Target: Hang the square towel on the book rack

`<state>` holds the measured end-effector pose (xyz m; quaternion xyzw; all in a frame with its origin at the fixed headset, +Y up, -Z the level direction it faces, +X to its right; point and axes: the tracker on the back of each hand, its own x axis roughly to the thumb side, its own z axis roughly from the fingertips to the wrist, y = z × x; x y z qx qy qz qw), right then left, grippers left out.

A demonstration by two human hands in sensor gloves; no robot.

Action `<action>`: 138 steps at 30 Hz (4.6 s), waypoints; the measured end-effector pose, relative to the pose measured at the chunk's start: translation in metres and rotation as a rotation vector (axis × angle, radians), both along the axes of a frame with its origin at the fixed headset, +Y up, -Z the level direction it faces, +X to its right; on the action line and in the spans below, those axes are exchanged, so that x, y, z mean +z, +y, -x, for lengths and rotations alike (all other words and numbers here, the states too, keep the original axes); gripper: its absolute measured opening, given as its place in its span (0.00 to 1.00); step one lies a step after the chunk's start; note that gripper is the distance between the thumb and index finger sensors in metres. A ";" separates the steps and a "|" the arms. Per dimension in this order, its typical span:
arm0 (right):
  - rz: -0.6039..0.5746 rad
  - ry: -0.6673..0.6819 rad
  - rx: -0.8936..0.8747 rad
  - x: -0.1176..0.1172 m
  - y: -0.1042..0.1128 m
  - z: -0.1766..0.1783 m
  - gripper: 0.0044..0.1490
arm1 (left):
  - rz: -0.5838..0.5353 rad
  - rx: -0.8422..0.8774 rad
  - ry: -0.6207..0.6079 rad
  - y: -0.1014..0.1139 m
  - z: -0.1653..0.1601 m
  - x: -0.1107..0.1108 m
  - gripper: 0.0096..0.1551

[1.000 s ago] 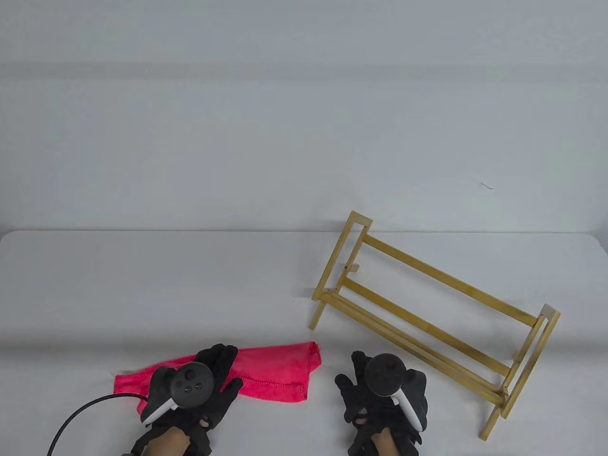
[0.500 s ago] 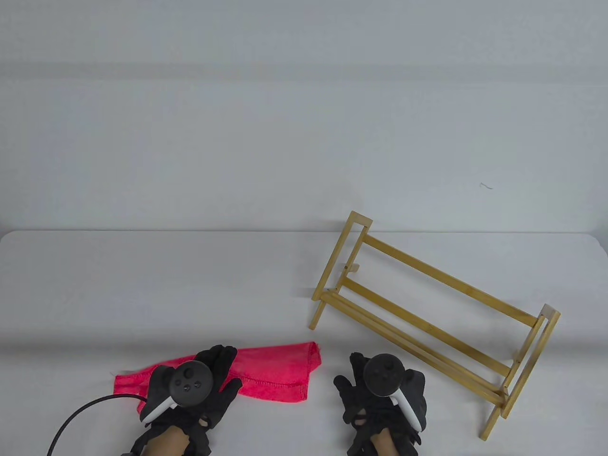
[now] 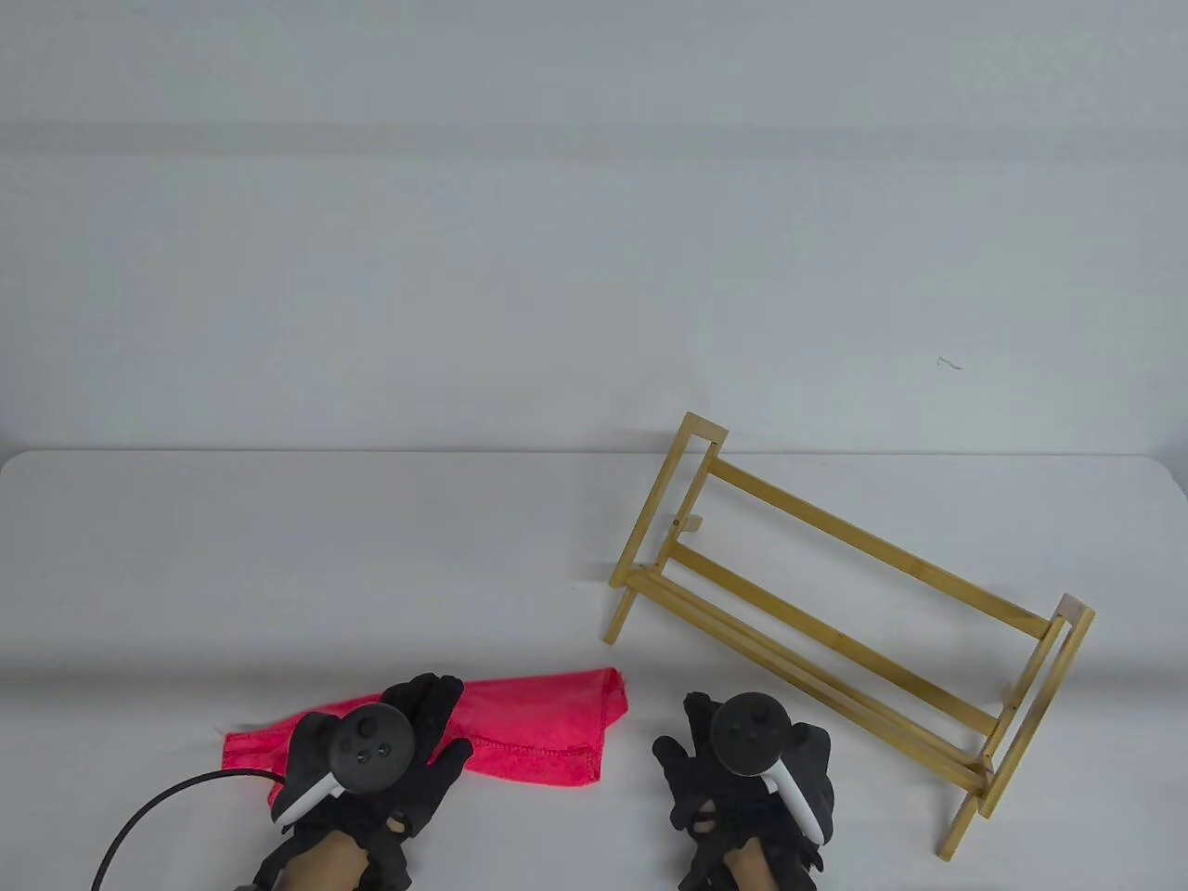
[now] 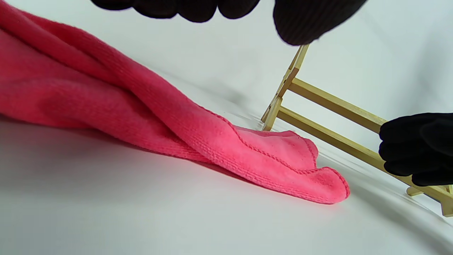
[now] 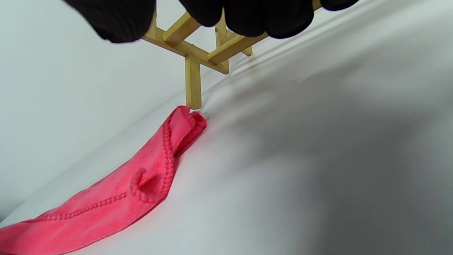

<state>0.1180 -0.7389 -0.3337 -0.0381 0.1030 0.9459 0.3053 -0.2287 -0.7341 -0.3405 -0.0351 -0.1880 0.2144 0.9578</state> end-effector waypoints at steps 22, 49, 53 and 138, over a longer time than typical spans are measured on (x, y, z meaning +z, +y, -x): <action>-0.005 0.020 -0.039 -0.002 0.001 -0.001 0.45 | 0.070 -0.037 -0.038 0.024 -0.018 -0.038 0.46; -0.003 0.078 0.027 -0.009 -0.001 0.013 0.44 | 0.293 -0.389 -0.067 -0.036 -0.046 -0.059 0.47; -0.003 0.076 0.037 -0.008 -0.001 0.013 0.44 | 0.249 -0.394 -0.075 -0.034 -0.050 -0.054 0.44; -0.131 -0.114 -0.945 0.011 0.026 -0.005 0.35 | -0.338 0.054 -0.189 0.068 -0.089 0.022 0.38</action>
